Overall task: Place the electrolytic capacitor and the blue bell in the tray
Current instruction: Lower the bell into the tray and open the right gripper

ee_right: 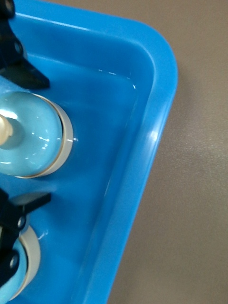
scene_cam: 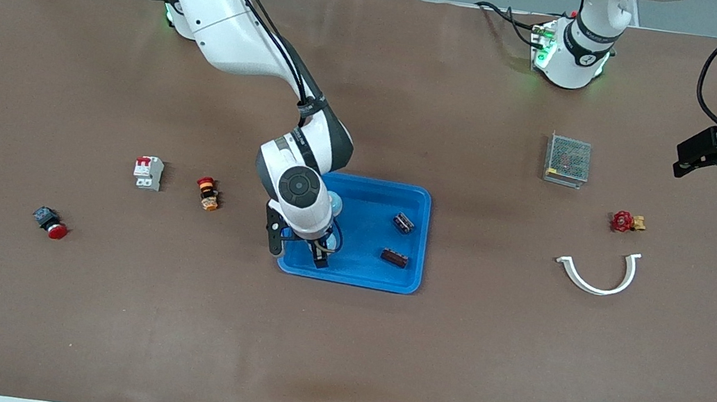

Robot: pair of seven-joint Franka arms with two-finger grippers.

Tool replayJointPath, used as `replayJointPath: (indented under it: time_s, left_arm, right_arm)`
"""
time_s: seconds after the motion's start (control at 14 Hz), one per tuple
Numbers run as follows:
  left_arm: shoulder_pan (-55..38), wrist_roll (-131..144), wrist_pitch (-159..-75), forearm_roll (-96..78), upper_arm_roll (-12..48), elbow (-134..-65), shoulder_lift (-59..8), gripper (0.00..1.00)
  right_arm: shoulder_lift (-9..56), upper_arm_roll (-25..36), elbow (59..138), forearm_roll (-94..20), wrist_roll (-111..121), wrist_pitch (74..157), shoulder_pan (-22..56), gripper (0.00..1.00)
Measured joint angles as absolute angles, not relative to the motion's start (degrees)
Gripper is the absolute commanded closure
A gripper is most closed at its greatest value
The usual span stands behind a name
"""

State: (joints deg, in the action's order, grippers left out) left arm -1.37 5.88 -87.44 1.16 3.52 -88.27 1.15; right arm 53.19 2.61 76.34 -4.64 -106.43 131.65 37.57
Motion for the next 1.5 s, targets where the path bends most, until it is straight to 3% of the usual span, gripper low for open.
replayJointPath:
  time_s: [0.93, 1.5]
  left_arm:
    - [-1.44, 5.74, -86.4, 1.16, 3.57, -88.29, 2.52, 0.0]
    - [-1.79, 5.72, -85.39, 1.16, 4.43, -88.5, 2.53, 0.0]
  right_arm:
    - [49.07, 2.84, 72.97, -5.62, -100.05, 122.49, 36.61, 0.0]
    - [45.02, 3.71, 63.65, -6.44, -57.86, 107.36, 25.74, 0.0]
